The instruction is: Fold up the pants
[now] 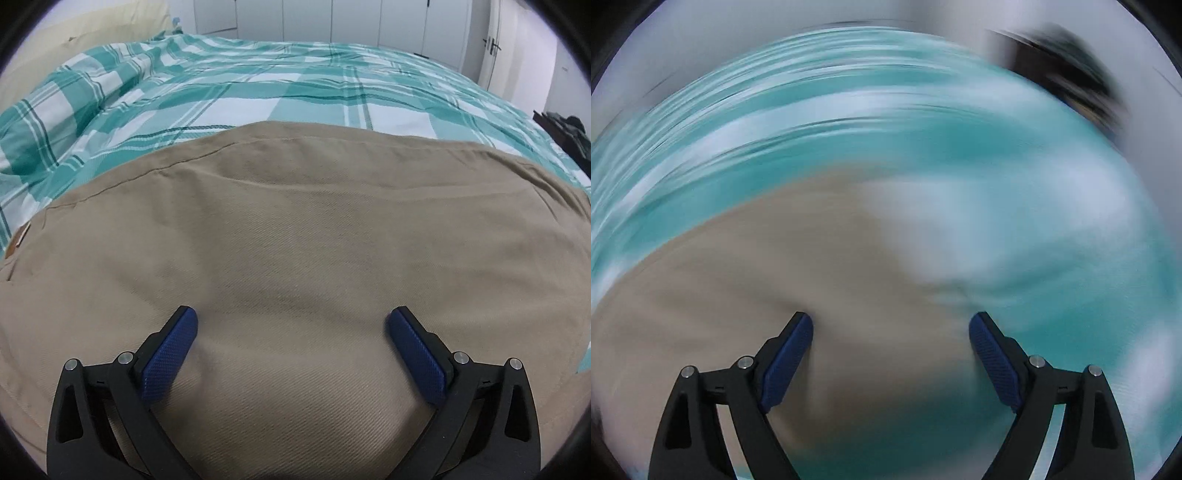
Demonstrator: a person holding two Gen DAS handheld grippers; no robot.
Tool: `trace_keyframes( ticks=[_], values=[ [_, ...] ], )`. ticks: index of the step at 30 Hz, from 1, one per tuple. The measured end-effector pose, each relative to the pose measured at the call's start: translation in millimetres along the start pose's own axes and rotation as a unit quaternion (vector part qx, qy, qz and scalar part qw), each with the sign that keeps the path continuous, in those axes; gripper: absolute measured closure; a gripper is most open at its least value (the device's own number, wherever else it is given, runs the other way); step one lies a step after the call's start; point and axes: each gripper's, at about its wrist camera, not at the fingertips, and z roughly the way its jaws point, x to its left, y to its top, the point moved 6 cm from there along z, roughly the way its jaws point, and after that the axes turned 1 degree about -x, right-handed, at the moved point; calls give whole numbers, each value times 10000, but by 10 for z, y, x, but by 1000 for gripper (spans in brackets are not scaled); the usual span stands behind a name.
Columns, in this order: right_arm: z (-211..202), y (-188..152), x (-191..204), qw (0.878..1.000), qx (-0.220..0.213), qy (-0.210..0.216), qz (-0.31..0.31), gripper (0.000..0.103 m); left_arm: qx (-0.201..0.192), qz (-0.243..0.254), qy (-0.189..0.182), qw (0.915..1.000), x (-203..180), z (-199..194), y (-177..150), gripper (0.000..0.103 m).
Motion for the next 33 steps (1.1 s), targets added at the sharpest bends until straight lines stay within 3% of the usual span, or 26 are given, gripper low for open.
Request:
trace_keyframes(
  ticks=[1,2,4,5,8,11,14,16,18,19,20,22,25,26,29,31,33],
  values=[
    [-127,-6,-433,9988,-106,-425,237,15,9,6,8,10000,-2,14,9,1],
    [-293,-35,-693,9979,-269,-517,298,15,20,14,18,10000,-2,8,3,1],
    [-682,-164,-907,9978,-587,-147,281,15,102,39,62,9999,-5,-3,27,1],
    [-910,-303,-893,9971,-693,239,212,14,193,60,141,9997,-10,-32,57,1],
    [-1501,-916,-411,9850,-542,1609,-302,14,545,217,157,9982,-85,-247,86,1],
    [-1977,-1692,256,9539,-254,2715,-1256,14,442,419,-584,9964,-330,-809,-21,1],
    [-2205,-2526,938,9105,268,3441,-2276,14,604,894,-1065,9884,-572,-1185,-341,1],
    [-2151,-2844,1115,9010,477,3414,-2632,14,853,1258,-1174,9814,-653,-1310,-706,1],
    [-1963,-2947,1025,9114,644,2972,-2771,14,1164,1666,-896,9750,-590,-1295,-1087,1],
    [-1804,-2937,794,9290,686,2436,-2699,14,1269,1797,-757,9726,-489,-1288,-1282,1],
    [-1631,-2852,447,9486,716,1870,-2451,14,1172,1624,-839,9761,-334,-1346,-1380,1],
    [-1454,-2712,-285,9751,689,1081,-1812,14,1209,1192,-893,9814,-27,-1422,-1444,1],
    [-1380,-2607,-1378,9934,626,174,-946,12,1194,905,-682,9864,361,-1543,-1455,1],
    [-1442,-2595,-1651,9957,541,2,-752,12,1134,924,-548,9877,435,-1612,-1433,1],
    [-1796,-2523,-1851,9979,257,-328,-486,12,734,682,-198,9948,592,-1802,-1349,1],
    [-2097,-2500,-1636,9983,-118,-112,-566,12,565,197,-217,9980,721,-1844,-1316,1],
    [-2330,-2507,-1146,9956,-447,357,-741,12,697,-140,-140,9974,832,-1744,-1335,1]
  ],
)
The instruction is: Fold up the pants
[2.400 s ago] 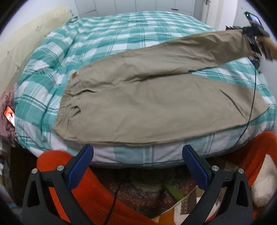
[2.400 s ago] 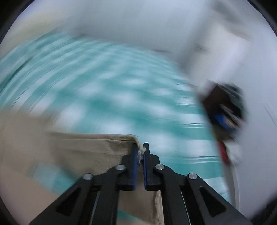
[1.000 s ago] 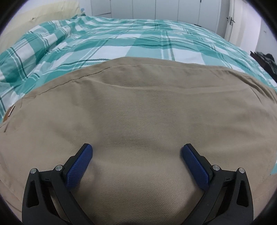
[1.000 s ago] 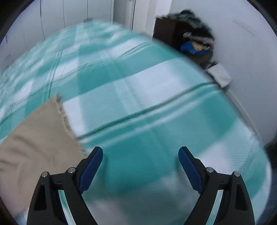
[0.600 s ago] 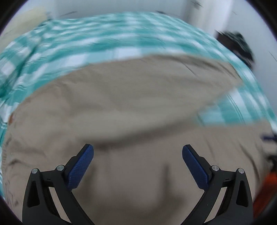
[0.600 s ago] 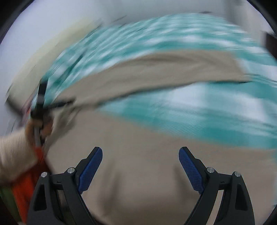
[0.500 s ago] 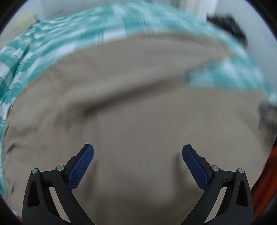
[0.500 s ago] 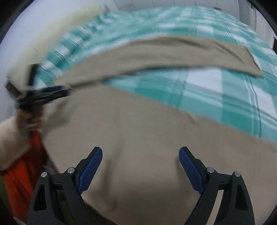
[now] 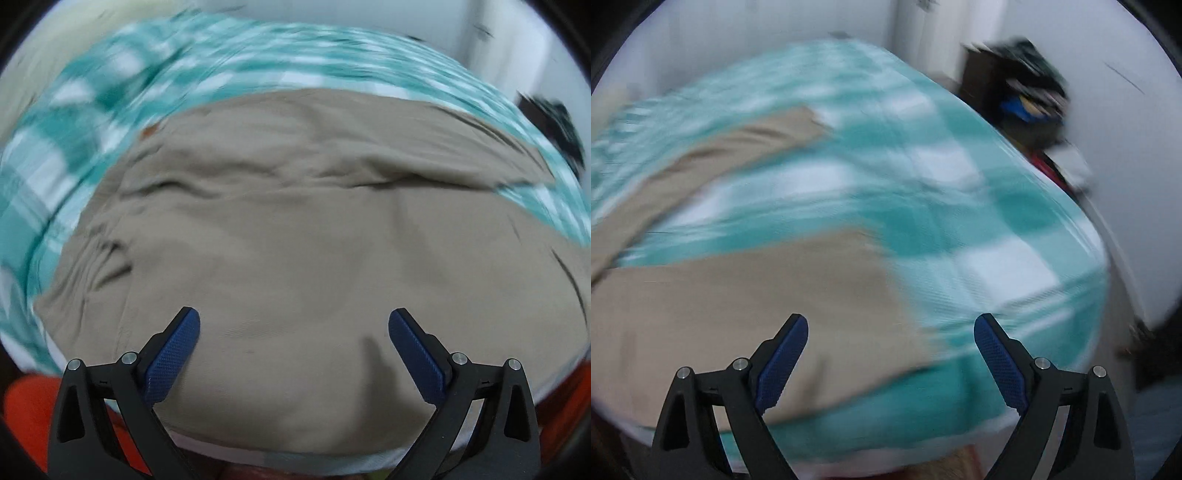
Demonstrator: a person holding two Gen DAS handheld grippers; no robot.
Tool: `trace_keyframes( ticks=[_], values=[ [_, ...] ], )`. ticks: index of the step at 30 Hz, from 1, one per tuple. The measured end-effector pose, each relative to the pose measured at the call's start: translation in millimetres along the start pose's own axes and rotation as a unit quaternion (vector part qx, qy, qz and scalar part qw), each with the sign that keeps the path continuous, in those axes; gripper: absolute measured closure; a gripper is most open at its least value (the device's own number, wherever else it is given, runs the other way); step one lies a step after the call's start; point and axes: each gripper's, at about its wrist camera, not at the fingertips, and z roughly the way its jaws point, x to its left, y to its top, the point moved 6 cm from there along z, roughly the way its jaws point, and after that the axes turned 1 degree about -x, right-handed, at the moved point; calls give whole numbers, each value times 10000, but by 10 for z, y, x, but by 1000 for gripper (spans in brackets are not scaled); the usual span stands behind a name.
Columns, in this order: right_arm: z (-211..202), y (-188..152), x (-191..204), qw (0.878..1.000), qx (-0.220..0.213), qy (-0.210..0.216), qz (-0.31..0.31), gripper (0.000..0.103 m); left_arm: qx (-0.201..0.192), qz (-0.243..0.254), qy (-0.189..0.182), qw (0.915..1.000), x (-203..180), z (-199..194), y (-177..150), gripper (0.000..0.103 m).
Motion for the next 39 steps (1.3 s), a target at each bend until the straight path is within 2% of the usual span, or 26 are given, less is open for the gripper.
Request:
trace_keyframes(
  ticks=[2,4,5,8,9,10,11,12,15,21,23,25,27,28,29,30,31,34,39],
  values=[
    [-123,8,647,9971,-252,682,-205,12,136,-36,67,9999,80,103,-81,1],
    [-154,-9,1197,9919,-369,1166,-348,12,98,364,269,9989,70,93,-143,1],
    [-151,-93,1470,9888,-382,1378,-422,12,71,412,300,9987,62,52,-169,1],
    [117,-318,2156,9844,-54,1661,-573,12,75,215,105,9997,160,-63,-194,1],
    [291,-469,2253,9842,191,1664,-582,12,28,144,50,9999,186,-117,-201,1],
    [419,-585,2298,9859,395,1525,-559,10,-39,95,31,9999,216,-163,-190,1],
    [456,-686,2292,9882,361,1390,-539,9,-90,58,21,9999,260,-191,-173,1],
    [373,-786,2259,9892,137,1357,-531,9,-155,-1,18,9999,282,-211,-126,1],
    [422,-780,2193,9886,79,1412,-509,8,-326,-82,-107,9994,223,-204,122,1],
    [467,-848,2301,9884,-86,1367,-657,4,-702,-13,-106,9975,15,-65,949,1],
    [464,-843,2448,9885,-85,1360,-662,3,-794,3,135,9967,25,79,1212,1],
    [458,-852,2450,9883,-103,1368,-667,3,-646,-16,370,9972,92,349,1380,1],
    [458,-855,2450,9884,-127,1355,-674,3,-351,-30,598,9976,181,652,1366,1],
    [458,-855,2449,9884,-134,1350,-678,3,24,18,829,9966,273,916,1238,1],
    [456,-855,2447,9885,-140,1346,-681,3,230,63,904,9956,316,1040,1124,1],
    [456,-854,2446,9885,-140,1346,-681,3,230,122,805,9964,341,1105,999,1],
    [457,-851,2447,9884,-134,1351,-679,3,-85,194,757,9969,338,1006,934,1],
    [476,-830,2460,9883,-111,1363,-676,3,-133,375,888,9953,264,775,924,1],
    [532,-782,2486,9889,39,1341,-646,1,-654,238,302,9971,-80,498,1312,1]
  ],
)
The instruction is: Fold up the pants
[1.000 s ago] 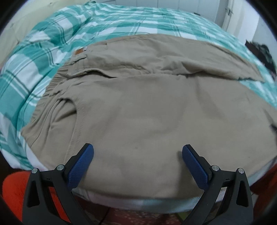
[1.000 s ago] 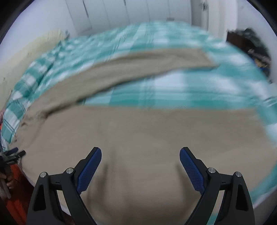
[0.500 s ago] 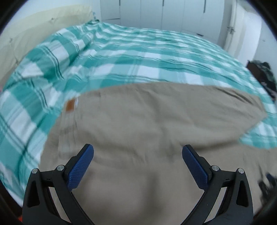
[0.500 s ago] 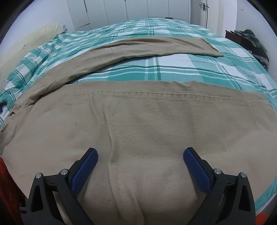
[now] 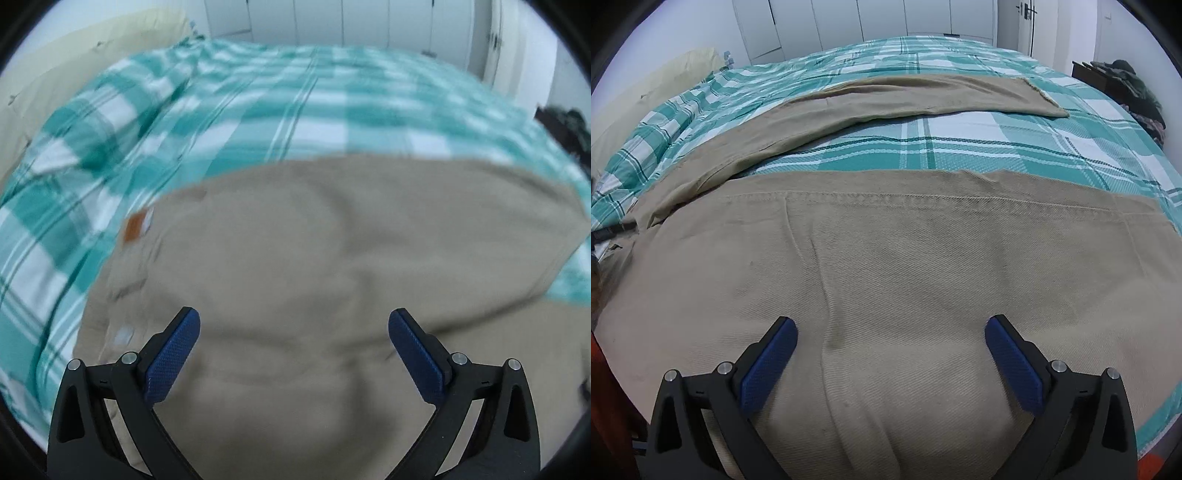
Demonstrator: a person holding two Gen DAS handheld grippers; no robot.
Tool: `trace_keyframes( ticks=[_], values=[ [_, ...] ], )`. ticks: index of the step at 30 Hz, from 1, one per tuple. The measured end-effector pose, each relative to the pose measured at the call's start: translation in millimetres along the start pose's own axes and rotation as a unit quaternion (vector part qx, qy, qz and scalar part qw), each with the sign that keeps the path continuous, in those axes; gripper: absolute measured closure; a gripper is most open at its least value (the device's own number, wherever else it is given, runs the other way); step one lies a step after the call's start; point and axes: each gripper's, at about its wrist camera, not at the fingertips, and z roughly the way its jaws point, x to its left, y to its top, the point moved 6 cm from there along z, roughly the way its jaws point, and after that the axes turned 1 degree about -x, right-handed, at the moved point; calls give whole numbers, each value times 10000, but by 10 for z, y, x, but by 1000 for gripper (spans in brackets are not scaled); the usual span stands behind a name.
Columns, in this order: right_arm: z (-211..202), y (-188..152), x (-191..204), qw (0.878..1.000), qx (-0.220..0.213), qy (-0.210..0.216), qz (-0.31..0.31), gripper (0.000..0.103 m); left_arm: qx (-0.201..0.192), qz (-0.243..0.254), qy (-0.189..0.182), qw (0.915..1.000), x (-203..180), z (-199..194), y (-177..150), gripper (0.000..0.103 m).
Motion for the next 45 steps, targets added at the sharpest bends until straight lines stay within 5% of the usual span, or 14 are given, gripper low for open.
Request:
trace_keyframes(
  ticks=[4,7,9,14,19,24,26,29,31,33,35,38,40,45],
  values=[
    [10,72,25,9991,425,-25,-80,1,-109,85,-9,9999,-288,329,283,1],
    [-83,204,33,9965,790,24,-270,1,487,528,48,9974,-424,912,-40,1],
    [-215,411,0,9973,573,96,-446,1,8,432,-41,9991,-387,894,-106,1],
    [-172,1478,-190,9969,-149,126,-765,1,-40,396,-69,9992,-364,920,-119,1],
    [575,2501,-89,9952,-432,563,-678,1,-148,384,-44,9991,-397,893,-103,1],
    [1480,2721,-169,9945,23,414,-967,1,-187,339,-81,9992,-412,893,-95,1],
    [1739,2824,-663,9947,77,-204,-1001,1,-212,309,-112,9992,-409,899,-95,1],
    [1733,2969,-1709,9977,-30,-673,97,2,-238,280,-137,9992,-408,907,-101,1],
    [1611,2950,-2359,9869,53,-1414,772,1,-253,261,-152,9992,-408,913,-97,1],
    [1352,2920,-2788,9777,-155,-1639,1303,1,-264,253,-156,9992,-408,915,-97,1],
    [1030,2867,-2971,9749,-725,-878,1916,1,-275,250,-154,9992,-412,911,-99,1],
    [845,2646,-2905,9488,-1054,1058,2784,4,-271,251,-151,9992,-413,910,-101,1],
    [925,2507,-2791,9284,-878,1822,3118,25,-268,253,-147,9992,-411,911,-102,1],
    [1395,2553,-2775,9203,-592,1592,3524,58,-269,253,-145,9992,-413,909,-99,1]
  ],
)
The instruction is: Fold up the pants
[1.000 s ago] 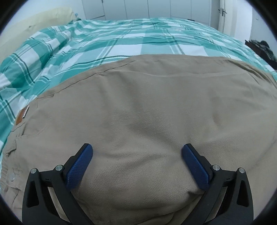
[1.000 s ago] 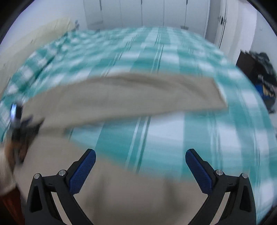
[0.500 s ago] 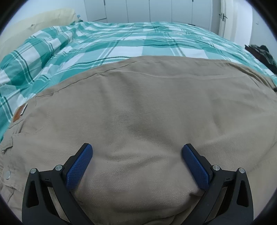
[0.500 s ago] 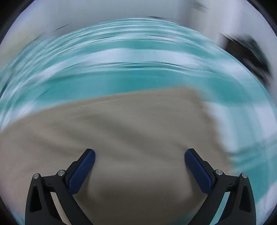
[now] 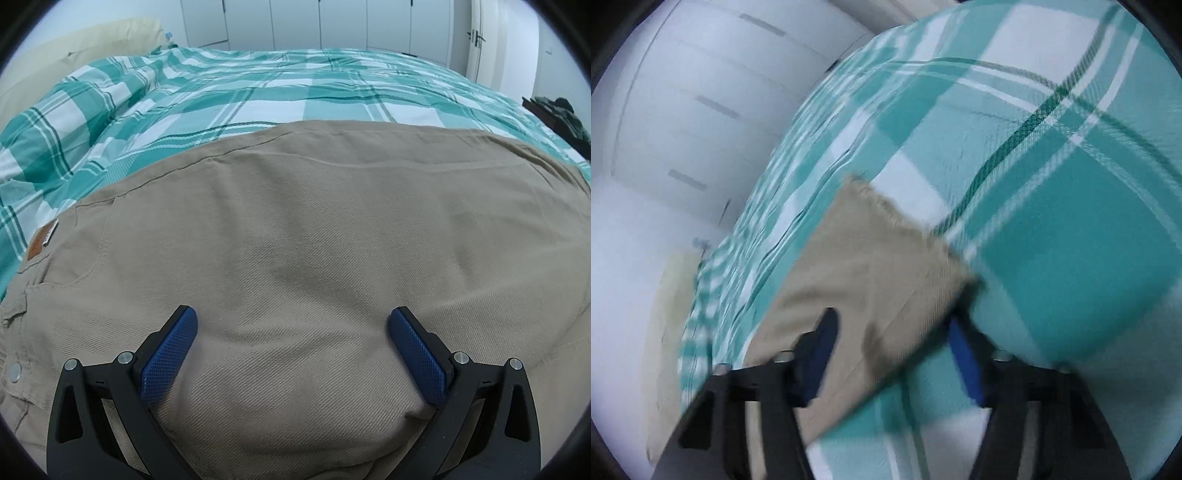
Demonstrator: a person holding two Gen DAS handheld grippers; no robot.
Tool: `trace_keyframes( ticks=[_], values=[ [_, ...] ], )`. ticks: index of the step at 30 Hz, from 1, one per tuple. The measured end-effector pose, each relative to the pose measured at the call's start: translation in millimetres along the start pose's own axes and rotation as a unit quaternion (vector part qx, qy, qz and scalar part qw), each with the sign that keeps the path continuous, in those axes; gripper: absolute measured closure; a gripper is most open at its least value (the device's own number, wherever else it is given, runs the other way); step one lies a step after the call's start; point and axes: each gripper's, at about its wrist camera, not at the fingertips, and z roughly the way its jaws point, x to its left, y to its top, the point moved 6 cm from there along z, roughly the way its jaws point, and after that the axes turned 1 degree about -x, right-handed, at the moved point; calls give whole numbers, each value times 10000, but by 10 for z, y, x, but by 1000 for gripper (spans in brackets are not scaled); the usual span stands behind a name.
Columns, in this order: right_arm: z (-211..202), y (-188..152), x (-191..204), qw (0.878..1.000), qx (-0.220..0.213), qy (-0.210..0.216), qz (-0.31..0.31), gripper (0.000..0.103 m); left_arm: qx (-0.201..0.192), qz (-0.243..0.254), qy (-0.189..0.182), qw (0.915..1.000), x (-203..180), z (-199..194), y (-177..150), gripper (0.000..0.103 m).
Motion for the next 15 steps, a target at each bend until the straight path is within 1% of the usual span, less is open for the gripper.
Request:
trace_keyframes(
  ticks=[1,2,3,5,6,8,9,10,11,12,14,15],
  values=[
    [57,60,15,9999,-100,-35,94,74,0,-1,-1,10000,-1,0,0,1],
    [110,120,23,9996,-180,-138,138,83,-2,1,1,10000,0,0,0,1],
    [178,165,58,9987,-236,-441,83,95,-3,4,5,10000,1,0,0,1],
    [227,190,205,9960,-308,-823,-175,97,-1,5,15,10000,2,2,-1,1],
    [234,184,371,9933,-338,-970,-534,97,3,4,16,10000,6,9,-7,1],
    [218,41,887,9866,-204,-622,-1493,97,13,3,20,10000,8,15,-11,1],
    [161,-108,1160,9792,-70,-396,-1990,97,17,7,25,10000,7,16,-12,1],
    [71,-336,1458,9678,113,-57,-2514,97,24,15,36,10000,4,14,-9,1],
    [-103,-652,1766,9483,322,311,-3143,97,34,20,43,10000,5,21,-13,1],
    [-270,-933,1960,9289,487,542,-3631,97,45,29,52,10000,4,26,-11,1],
    [-640,-1497,2093,8932,804,923,-4327,97,66,52,83,9999,-3,27,-6,1],
    [-934,-1884,2055,8688,996,1078,-4729,97,74,60,93,9999,-2,28,-5,1]
  ],
)
